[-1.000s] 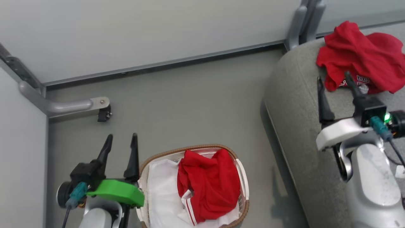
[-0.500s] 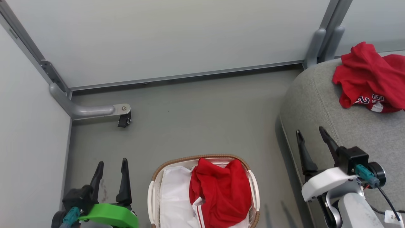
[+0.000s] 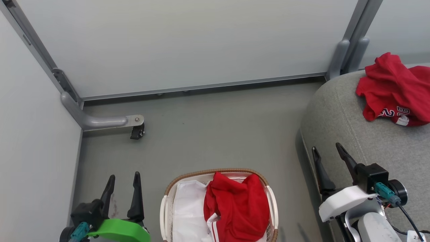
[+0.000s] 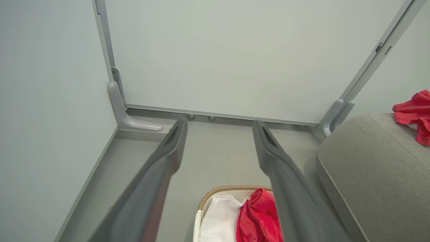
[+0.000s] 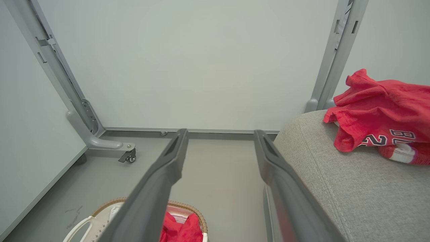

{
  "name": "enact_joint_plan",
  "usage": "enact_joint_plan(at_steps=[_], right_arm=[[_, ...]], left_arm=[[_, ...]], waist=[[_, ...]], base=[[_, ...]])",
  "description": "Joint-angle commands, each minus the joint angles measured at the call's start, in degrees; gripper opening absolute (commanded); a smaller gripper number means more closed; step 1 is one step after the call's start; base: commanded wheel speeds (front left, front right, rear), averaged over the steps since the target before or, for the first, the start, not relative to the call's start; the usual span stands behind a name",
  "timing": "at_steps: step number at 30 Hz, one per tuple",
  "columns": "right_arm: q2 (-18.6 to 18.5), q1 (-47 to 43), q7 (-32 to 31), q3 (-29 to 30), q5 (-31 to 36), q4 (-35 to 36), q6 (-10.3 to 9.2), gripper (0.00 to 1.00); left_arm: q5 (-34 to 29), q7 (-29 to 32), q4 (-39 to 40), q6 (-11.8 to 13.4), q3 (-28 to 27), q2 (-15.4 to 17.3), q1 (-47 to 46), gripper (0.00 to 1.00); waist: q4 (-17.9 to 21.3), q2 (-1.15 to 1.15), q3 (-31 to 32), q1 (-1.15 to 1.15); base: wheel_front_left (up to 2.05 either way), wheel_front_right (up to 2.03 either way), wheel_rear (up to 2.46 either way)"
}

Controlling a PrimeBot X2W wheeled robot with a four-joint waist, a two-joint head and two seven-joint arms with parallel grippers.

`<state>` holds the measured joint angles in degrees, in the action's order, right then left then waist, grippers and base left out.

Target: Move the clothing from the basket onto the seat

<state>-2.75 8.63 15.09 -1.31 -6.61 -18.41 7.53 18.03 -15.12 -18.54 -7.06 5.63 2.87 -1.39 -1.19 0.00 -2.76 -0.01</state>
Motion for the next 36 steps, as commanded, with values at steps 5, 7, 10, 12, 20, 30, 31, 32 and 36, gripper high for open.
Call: enact_joint_plan(at_steps=[5,7,10,12,20,30,31,32,36], right_arm=[[-0.3,-0.8,0.1,-0.2,-0.3,0.0,-0.08,1.00],[-0.3,-0.7,0.1,-0.2,-0.4,-0.1,-0.08,1.00],[-0.3,-0.6,0.1,-0.1,-0.4,-0.1,-0.08,1.00],[-0.3,-0.6,0.1,-0.1,-0.4,-0.1,-0.08,1.00],[-0.3,0.0,0.1,0.1,-0.5,0.5,-0.08,1.00],[-0.3,3.3,0.1,1.2,0.5,2.1,-0.08,1.00],[-0.3,3.9,0.1,1.3,0.7,2.4,-0.08,1.00],[-0.3,4.4,0.1,1.3,0.7,2.6,-0.08,1.00],[-0.2,6.9,0.1,1.5,1.1,4.0,-0.08,1.00]], left_arm=[[0.2,0.0,0.0,0.2,-0.1,0.0,0.5,1.00],[0.3,0.0,-0.1,0.2,-0.1,0.0,0.4,1.00],[0.4,0.0,-0.1,0.2,0.0,0.0,0.3,1.00],[0.5,0.0,-0.1,0.2,0.1,0.0,0.3,1.00],[0.2,0.0,0.3,0.1,0.1,0.0,-0.3,1.00],[-1.4,0.0,-1.0,-0.1,3.8,0.0,-5.5,1.00],[-1.8,0.0,-1.4,-0.1,4.8,0.0,-6.6,1.00],[-2.1,0.0,-1.8,-0.2,5.6,0.0,-7.5,1.00],[-2.9,0.0,-4.8,-0.3,9.5,0.1,-12.6,1.00]], waist=[[0.0,0.00,-0.1,0.01],[0.0,0.00,-0.1,0.01],[0.0,0.00,-0.2,0.01],[0.0,0.00,-0.2,0.01],[0.1,0.00,-1.3,0.01],[2.0,0.00,-7.8,0.01],[2.4,0.00,-9.0,0.01],[2.8,0.00,-10.0,0.01],[4.6,0.00,-15.0,0.01]], base=[[0.00,0.00,0.00],[0.00,0.00,0.00],[0.00,0.00,0.00],[0.00,0.00,0.00],[0.00,0.00,0.00],[0.00,0.00,0.00],[0.00,0.00,0.00],[0.00,0.00,0.00],[0.00,0.00,0.00]])
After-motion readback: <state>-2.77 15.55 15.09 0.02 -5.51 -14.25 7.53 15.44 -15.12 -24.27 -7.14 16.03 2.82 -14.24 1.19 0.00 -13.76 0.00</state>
